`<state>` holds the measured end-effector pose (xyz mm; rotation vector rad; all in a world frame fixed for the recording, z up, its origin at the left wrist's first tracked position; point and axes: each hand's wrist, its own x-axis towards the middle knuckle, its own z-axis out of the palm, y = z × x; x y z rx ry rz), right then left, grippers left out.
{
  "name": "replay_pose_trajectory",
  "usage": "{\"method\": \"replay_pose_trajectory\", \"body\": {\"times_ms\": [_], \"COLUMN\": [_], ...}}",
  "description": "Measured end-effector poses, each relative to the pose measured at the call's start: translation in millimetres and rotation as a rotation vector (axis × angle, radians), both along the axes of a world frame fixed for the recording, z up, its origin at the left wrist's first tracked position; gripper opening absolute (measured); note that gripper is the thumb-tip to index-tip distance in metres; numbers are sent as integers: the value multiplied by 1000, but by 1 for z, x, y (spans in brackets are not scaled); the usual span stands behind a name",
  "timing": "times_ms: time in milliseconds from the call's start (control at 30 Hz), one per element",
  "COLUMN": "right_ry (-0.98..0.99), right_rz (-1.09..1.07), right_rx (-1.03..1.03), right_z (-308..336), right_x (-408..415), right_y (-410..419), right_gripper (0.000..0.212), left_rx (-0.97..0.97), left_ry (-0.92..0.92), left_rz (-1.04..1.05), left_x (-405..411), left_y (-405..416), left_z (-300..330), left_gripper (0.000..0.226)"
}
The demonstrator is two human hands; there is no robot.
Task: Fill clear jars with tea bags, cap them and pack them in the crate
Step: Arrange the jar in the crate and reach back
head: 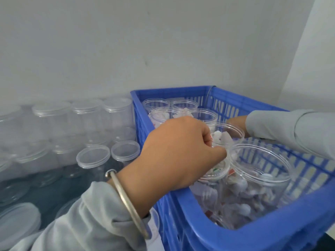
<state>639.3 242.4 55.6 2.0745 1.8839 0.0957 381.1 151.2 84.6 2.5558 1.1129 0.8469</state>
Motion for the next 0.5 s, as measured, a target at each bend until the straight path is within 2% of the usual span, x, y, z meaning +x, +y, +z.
{"method": "replay_pose_trajectory", "body": {"times_ms": [100,167,333,400,500], "right_ry": [49,195,502,612,639], "right_rz": [-19,-34,-23,65,215], "right_rx": [111,235,698,818,819], "right_z": [26,46,86,105,129], "right_x": [-1,-4,-39,-73,-139], "right_y": [0,-7,-38,-51,-70], "right_gripper": [31,38,38,31,25], "left_rx": [4,14,-10,-66,-274], "left_ry": [28,45,-44,-153,-573], "left_rz": [-9,-11,-8,-24,-48], "left_x": [1,2,3,1,-11], "left_y": [0,0,0,-3,-8], "left_z": [1,2,0,1,8], "left_gripper": [25,25,30,32,34]}}
